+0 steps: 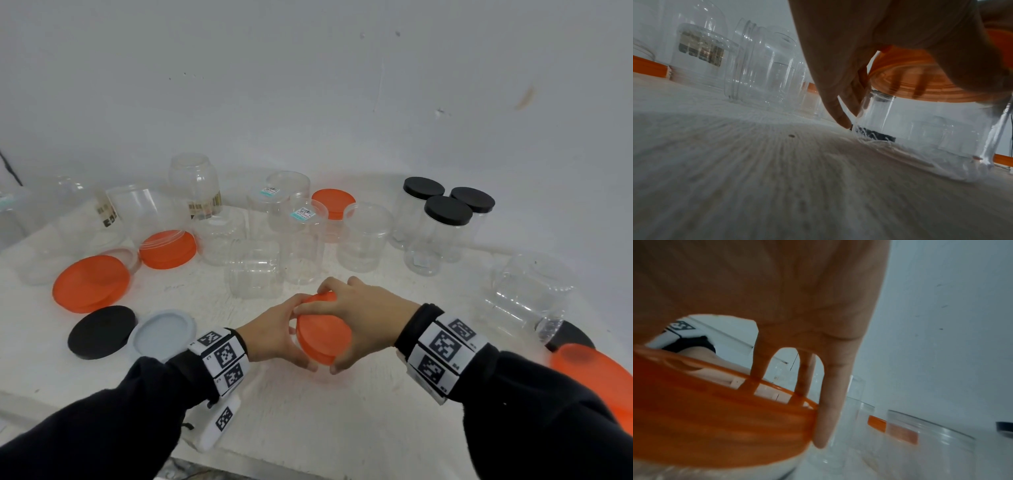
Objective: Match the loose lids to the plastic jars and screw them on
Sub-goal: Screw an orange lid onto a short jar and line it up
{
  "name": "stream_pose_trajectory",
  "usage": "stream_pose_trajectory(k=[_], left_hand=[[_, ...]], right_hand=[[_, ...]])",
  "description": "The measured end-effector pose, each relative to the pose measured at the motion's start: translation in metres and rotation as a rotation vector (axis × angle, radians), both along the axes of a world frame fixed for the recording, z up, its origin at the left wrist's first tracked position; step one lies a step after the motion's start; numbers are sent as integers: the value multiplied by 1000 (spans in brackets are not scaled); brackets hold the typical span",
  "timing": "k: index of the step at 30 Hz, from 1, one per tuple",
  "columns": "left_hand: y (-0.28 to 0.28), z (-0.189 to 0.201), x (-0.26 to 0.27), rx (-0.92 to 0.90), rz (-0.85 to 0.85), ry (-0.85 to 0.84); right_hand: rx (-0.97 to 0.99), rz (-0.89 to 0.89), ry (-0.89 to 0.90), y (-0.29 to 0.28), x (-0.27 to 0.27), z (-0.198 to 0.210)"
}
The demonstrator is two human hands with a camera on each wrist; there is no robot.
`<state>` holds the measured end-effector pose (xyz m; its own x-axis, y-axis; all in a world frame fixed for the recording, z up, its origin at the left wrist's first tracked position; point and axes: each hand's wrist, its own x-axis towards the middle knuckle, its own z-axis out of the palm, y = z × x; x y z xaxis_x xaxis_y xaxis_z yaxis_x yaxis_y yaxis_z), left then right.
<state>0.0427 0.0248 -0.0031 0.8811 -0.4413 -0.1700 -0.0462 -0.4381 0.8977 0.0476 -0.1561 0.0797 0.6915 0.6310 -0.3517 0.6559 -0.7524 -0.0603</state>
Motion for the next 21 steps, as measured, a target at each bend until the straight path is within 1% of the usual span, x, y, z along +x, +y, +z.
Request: stream_pose_trajectory(k=[11,17,19,21], left_hand=[[-3,3,-3,31,-21,-48],[-2,3,-4,35,-33,-42],[-1,3,-5,33,-55,-22],[-1,6,-3,53,-121,4]], right_hand=[[46,-18,-84,1,-8,-4],[85,-53,-102,-3,-12,-12],[82,-62,-89,-4,-14,-13],[81,-65,-85,-7,-16,-13]])
